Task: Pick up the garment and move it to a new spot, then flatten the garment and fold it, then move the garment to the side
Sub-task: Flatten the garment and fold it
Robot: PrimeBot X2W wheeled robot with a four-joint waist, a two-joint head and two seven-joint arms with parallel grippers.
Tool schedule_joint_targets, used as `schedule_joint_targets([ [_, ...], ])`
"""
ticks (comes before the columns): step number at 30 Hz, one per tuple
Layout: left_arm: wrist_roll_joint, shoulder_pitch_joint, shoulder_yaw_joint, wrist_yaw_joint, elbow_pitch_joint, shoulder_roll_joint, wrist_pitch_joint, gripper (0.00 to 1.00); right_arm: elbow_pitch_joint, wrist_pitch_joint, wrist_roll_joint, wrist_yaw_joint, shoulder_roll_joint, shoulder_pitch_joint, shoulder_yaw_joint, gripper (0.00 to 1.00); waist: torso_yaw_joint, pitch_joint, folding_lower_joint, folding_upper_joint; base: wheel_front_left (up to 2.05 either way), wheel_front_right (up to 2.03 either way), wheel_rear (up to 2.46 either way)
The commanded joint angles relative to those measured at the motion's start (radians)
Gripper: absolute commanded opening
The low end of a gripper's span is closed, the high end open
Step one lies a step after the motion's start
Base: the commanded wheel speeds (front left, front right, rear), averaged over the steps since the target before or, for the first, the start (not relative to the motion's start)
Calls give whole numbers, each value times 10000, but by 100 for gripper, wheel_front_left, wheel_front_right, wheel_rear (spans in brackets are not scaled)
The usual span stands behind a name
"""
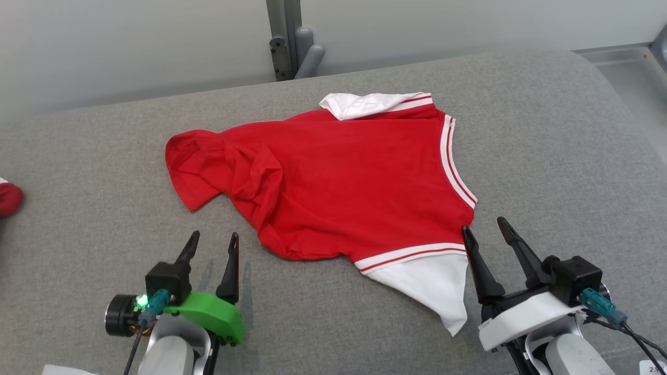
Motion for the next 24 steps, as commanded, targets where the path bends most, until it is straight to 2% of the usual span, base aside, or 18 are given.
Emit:
schedule_joint_targets([
  [1,148,-294,86,-48,10,22,-7,100,-58,-34,35,-7,-51,-70,4,100,-46,284,0,80,0,0,0],
  [11,707,-2088,189,-205,727,246,-5,100,-152,-34,-46,-7,-52,-608,-1,100,-472,1401,0,80,0,0,0],
  [24,645,-2595,151,-292,1351,125,-7,100,-169,-34,-126,-7,28,-907,-15,100,-821,1918,0,80,0,0,0],
])
